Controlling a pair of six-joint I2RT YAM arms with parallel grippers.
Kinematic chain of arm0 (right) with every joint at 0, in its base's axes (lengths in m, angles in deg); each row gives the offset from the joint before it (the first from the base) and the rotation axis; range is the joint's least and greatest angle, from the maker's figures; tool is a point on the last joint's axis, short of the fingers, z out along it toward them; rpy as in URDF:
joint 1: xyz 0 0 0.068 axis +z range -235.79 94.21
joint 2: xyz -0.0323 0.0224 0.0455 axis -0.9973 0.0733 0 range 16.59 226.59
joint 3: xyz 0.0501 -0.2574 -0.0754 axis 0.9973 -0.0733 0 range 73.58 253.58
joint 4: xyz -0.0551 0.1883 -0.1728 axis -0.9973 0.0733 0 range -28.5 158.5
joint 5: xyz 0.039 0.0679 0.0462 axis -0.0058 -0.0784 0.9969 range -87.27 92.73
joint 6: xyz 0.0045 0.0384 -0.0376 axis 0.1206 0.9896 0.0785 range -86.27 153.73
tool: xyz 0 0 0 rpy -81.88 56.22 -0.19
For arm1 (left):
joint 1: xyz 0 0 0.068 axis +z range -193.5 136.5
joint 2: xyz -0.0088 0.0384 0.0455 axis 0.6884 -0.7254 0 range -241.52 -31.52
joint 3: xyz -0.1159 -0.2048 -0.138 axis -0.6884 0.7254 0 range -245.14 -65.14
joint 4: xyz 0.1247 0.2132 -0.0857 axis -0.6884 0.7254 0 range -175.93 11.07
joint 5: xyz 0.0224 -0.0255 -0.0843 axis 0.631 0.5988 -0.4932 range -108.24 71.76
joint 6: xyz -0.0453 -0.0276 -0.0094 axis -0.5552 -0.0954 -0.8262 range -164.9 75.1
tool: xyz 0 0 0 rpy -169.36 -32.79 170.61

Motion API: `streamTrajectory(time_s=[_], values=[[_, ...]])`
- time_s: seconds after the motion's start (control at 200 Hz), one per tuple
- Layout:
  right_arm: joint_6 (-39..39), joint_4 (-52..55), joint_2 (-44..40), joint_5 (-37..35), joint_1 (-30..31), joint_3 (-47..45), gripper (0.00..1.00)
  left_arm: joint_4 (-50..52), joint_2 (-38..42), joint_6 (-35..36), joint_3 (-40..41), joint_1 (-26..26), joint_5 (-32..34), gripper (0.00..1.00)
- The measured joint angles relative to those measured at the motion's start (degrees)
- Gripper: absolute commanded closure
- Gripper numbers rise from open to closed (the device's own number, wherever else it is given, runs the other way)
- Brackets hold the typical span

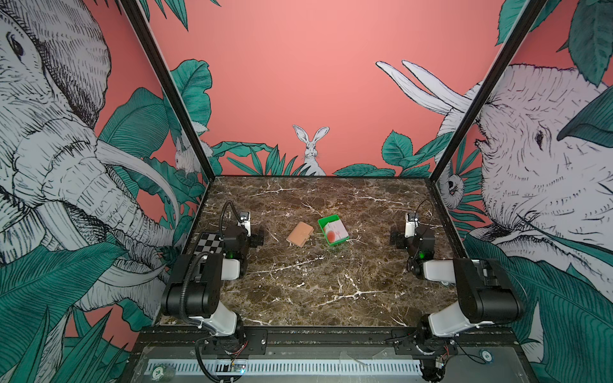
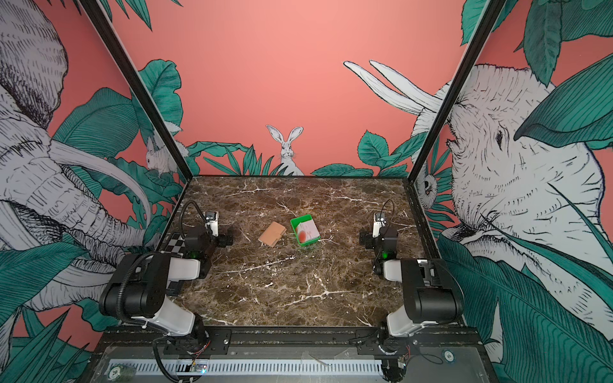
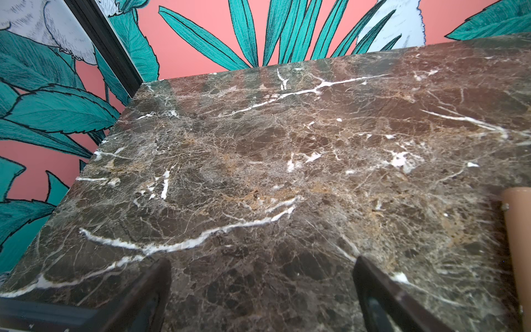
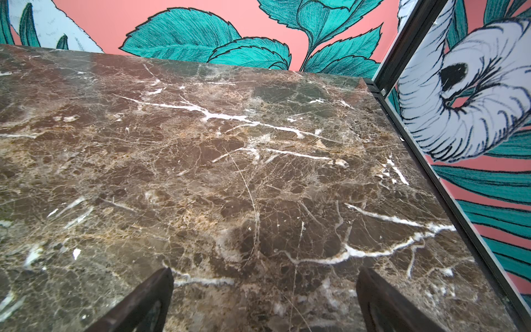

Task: Insert credit cards into a card holder
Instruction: Pick up the card holder from the center of the table.

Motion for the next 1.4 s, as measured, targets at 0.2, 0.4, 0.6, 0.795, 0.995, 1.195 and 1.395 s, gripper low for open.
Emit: streamTrajectory(time_s=[0.2,0.4,0.6,0.795,0.995,1.195,1.395], values=[[0.0,0.0,0.0,0.0,0.0,0.0,0.02,0.0,0.0,0.0,0.0,0.0,0.0,0.01],[0.0,0.0,0.0,0.0,0.0,0.0,0.02,0.0,0.0,0.0,0.0,0.0,0.0,0.01],[0.3,-0.9,0.0,-0.9,0.0,-0.4,0.02,-1.1,0.0,0.1,0.5,0.0,-0.3,0.01],[0.7,3.3,-4.8,-1.9,0.0,-1.6,0.02,0.0,4.4,0.0,2.8,-0.1,0.3,0.01],[4.7,16.9,-18.8,-3.8,0.0,2.7,0.02,14.7,18.0,-2.9,-1.6,-2.1,2.4,0.01],[11.0,36.9,-25.7,-3.5,0.0,12.4,0.02,29.6,31.6,-9.7,-6.1,-7.6,1.8,0.01],[15.5,53.7,-30.6,-1.2,0.6,18.2,0.02,42.8,36.6,-17.2,-6.8,-11.8,-1.7,0.01]])
